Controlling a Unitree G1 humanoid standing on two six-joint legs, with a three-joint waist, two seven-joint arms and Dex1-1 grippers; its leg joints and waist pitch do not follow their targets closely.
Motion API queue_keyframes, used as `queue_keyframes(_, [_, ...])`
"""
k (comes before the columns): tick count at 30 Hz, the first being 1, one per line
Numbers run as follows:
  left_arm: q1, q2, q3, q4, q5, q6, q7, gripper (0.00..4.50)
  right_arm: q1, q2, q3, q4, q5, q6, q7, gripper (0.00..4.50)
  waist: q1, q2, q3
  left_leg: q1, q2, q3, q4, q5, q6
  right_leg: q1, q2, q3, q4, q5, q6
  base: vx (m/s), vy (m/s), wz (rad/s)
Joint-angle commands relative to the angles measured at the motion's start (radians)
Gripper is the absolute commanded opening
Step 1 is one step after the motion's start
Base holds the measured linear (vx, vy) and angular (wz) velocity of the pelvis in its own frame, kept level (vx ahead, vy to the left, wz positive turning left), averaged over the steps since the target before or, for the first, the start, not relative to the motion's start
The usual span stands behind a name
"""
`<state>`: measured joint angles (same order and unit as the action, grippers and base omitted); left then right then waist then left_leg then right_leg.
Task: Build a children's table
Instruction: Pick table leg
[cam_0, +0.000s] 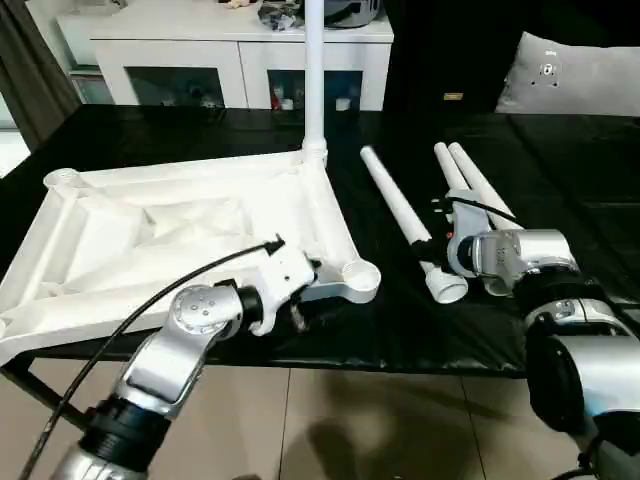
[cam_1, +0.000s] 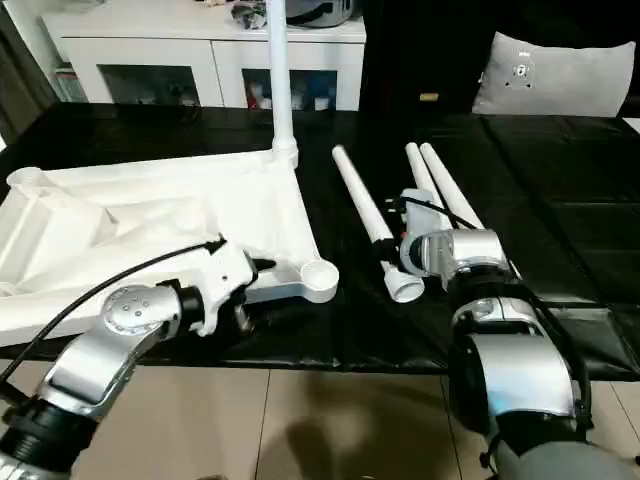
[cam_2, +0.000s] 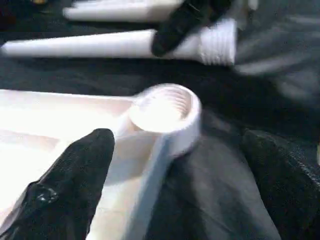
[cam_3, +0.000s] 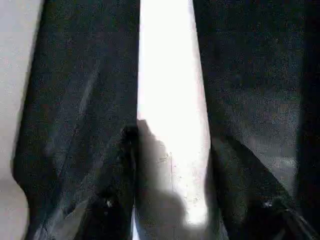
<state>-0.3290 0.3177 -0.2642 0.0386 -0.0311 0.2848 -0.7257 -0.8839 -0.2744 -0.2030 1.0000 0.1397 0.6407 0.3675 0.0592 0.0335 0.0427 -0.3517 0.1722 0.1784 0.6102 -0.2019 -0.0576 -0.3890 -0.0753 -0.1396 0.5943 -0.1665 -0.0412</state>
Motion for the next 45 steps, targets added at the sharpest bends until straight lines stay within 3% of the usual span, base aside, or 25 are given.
queue_keyframes(1, [-0.023,-0.012,0.04,0.015,-0.014,-0.014,0.044,4.5,0.017,0.018,-0.061,-0.046,0.068,-0.097,0.0,1.83,0.004,-0.007,-0.061,0.003,0.059,-0.027,-0.069,-0.225,0.032,0.047,-0.096,0.067,-0.091,-0.399,-0.105,0.0,0.0,0.0])
queue_keyframes(2, [-0.041,-0.043,0.076,0.029,-0.034,-0.012,0.086,4.5,0.032,0.028,-0.115,-0.089,0.124,-0.143,0.032,1.83,0.005,-0.009,-0.064,0.0,0.059,-0.028,-0.071,-0.208,0.037,0.049,-0.094,0.067,-0.087,-0.377,-0.112,0.0,0.0,0.0])
queue_keyframes(4, [-0.066,-0.076,0.116,0.04,-0.065,-0.002,0.124,4.5,0.046,0.038,-0.155,-0.137,0.18,-0.154,0.087,1.83,0.009,-0.01,-0.07,-0.004,0.062,-0.027,-0.067,-0.158,0.055,0.052,-0.093,0.069,-0.076,-0.302,-0.131,0.0,0.0,0.0])
queue_keyframes(5, [-0.085,-0.1,0.145,0.044,-0.094,0.009,0.145,4.5,0.059,0.047,-0.181,-0.177,0.22,-0.162,0.131,1.83,0.009,-0.012,-0.073,-0.014,0.06,-0.025,-0.064,-0.113,0.077,0.056,-0.09,0.07,-0.066,-0.229,-0.151,0.0,0.0,0.0])
queue_keyframes(6, [-0.094,-0.113,0.16,0.045,-0.109,0.015,0.156,4.5,0.066,0.052,-0.194,-0.198,0.241,-0.166,0.155,1.83,0.013,-0.011,-0.076,-0.014,0.06,-0.023,-0.06,-0.098,0.088,0.055,-0.091,0.07,-0.064,-0.202,-0.157,0.0,0.0,0.0])
queue_keyframes(7, [-0.116,-0.14,0.192,0.047,-0.145,0.028,0.174,4.5,0.083,0.064,-0.219,-0.243,0.286,-0.165,0.209,1.83,0.014,-0.011,-0.076,-0.022,0.061,-0.024,-0.059,-0.054,0.124,0.056,-0.088,0.068,-0.054,-0.135,-0.178,0.0,0.0,0.0])
queue_keyframes(8, [-0.145,-0.173,0.231,0.047,-0.199,0.054,0.188,4.5,0.105,0.081,-0.245,-0.3,0.342,-0.155,0.27,1.83,0.014,-0.013,-0.075,-0.02,0.059,-0.019,-0.056,-0.061,0.136,0.053,-0.087,0.069,-0.058,-0.133,-0.18,0.0,0.0,0.0])
queue_keyframes(11, [-0.181,-0.214,0.276,0.042,-0.274,0.086,0.195,4.5,0.135,0.103,-0.265,-0.375,0.415,-0.126,0.339,1.82,0.031,-0.014,-0.077,-0.017,0.066,-0.021,-0.055,-0.045,0.159,0.051,-0.091,0.066,-0.057,-0.135,-0.186,0.0,0.0,0.0])
queue_keyframes(12, [-0.216,-0.249,0.311,0.037,-0.348,0.116,0.199,4.5,0.169,0.121,-0.267,-0.448,0.484,-0.091,0.397,1.82,0.031,-0.017,-0.075,-0.019,0.064,-0.021,-0.056,-0.041,0.163,0.053,-0.09,0.065,-0.057,-0.14,-0.186,0.0,0.0,0.0])
queue_keyframes(13, [-0.236,-0.269,0.328,0.033,-0.389,0.135,0.2,4.5,0.188,0.129,-0.264,-0.49,0.521,-0.066,0.43,1.82,0.045,-0.015,-0.075,-0.016,0.069,-0.019,-0.055,-0.035,0.169,0.05,-0.089,0.065,-0.06,-0.151,-0.183,0.0,0.0,0.0])
queue_keyframes(17, [-0.325,-0.347,0.367,0.029,-0.528,0.241,0.205,4.5,0.263,0.148,-0.192,-0.636,0.591,0.014,0.535,1.82,0.063,-0.019,-0.072,-0.016,0.068,-0.018,-0.057,-0.045,0.147,0.049,-0.092,0.063,-0.07,-0.228,-0.154,0.0,0.0,0.0])
queue_keyframes(19, [-0.347,-0.368,0.368,0.04,-0.54,0.256,0.205,4.5,0.277,0.155,-0.177,-0.672,0.604,0.033,0.552,1.82,0.068,-0.021,-0.071,-0.015,0.066,-0.021,-0.06,-0.055,0.127,0.048,-0.093,0.063,-0.077,-0.283,-0.123,0.0,0.0,0.0])
queue_keyframes(22, [-0.368,-0.38,0.365,0.056,-0.551,0.275,0.212,4.5,0.297,0.16,-0.155,-0.714,0.618,0.053,0.562,1.82,0.07,-0.021,-0.068,-0.013,0.066,-0.022,-0.064,-0.063,0.111,0.047,-0.094,0.065,-0.083,-0.306,-0.104,0.0,0.0,0.0])
queue_keyframes(26, [-0.379,-0.385,0.352,0.07,-0.548,0.292,0.222,4.5,0.318,0.164,-0.129,-0.753,0.635,0.076,0.567,1.82,0.071,-0.021,-0.069,-0.015,0.063,-0.025,-0.065,-0.052,0.1,0.049,-0.093,0.065,-0.084,-0.298,-0.076,0.0,0.0,0.0])
queue_keyframes(29, [-0.384,-0.382,0.354,0.071,-0.555,0.309,0.232,4.5,0.338,0.165,-0.103,-0.782,0.622,0.071,0.564,1.82,0.074,-0.02,-0.07,-0.016,0.065,-0.026,-0.064,-0.04,0.099,0.05,-0.094,0.065,-0.081,-0.276,-0.078,0.0,0.0,0.0])
queue_keyframes(33, [-0.387,-0.381,0.357,0.071,-0.535,0.289,0.257,4.5,0.349,0.176,-0.033,-0.789,0.506,-0.027,0.519,1.82,0.07,-0.022,-0.069,-0.017,0.063,-0.025,-0.065,-0.048,0.086,0.049,-0.097,0.065,-0.083,-0.29,-0.073,0.0,0.0,0.0])
queue_keyframes(38, [-0.397,-0.399,0.341,0.119,-0.416,0.177,0.363,4.32,0.343,0.232,0.032,-0.761,0.34,-0.239,0.381,1.82,0.063,-0.019,-0.067,-0.015,0.062,-0.028,-0.07,-0.072,0.068,0.047,-0.094,0.064,-0.089,-0.318,-0.04,0.0,0.0,0.0])
queue_keyframes(39, [-0.397,-0.404,0.343,0.121,-0.412,0.171,0.372,4.14,0.342,0.238,0.036,-0.757,0.329,-0.258,0.37,1.82,0.062,-0.017,-0.068,-0.017,0.064,-0.029,-0.069,-0.073,0.065,0.046,-0.097,0.065,-0.087,-0.305,-0.046,0.0,0.0,0.0])
queue_keyframes(42, [-0.394,-0.451,0.349,0.144,-0.372,0.106,0.469,3.94,0.353,0.281,0.094,-0.729,0.214,-0.459,0.306,1.82,0.059,-0.016,-0.07,-0.016,0.066,-0.029,-0.068,-0.068,0.068,0.046,-0.097,0.065,-0.083,-0.26,-0.066,0.0,0.0,0.0])
queue_keyframes(45, [-0.391,-0.499,0.37,0.164,-0.35,0.042,0.557,3.66,0.365,0.311,0.149,-0.702,0.122,-0.6,0.258,1.82,0.055,-0.016,-0.071,-0.019,0.066,-0.03,-0.067,-0.067,0.085,0.05,-0.098,0.065,-0.075,-0.205,-0.089,0.0,0.0,0.0])
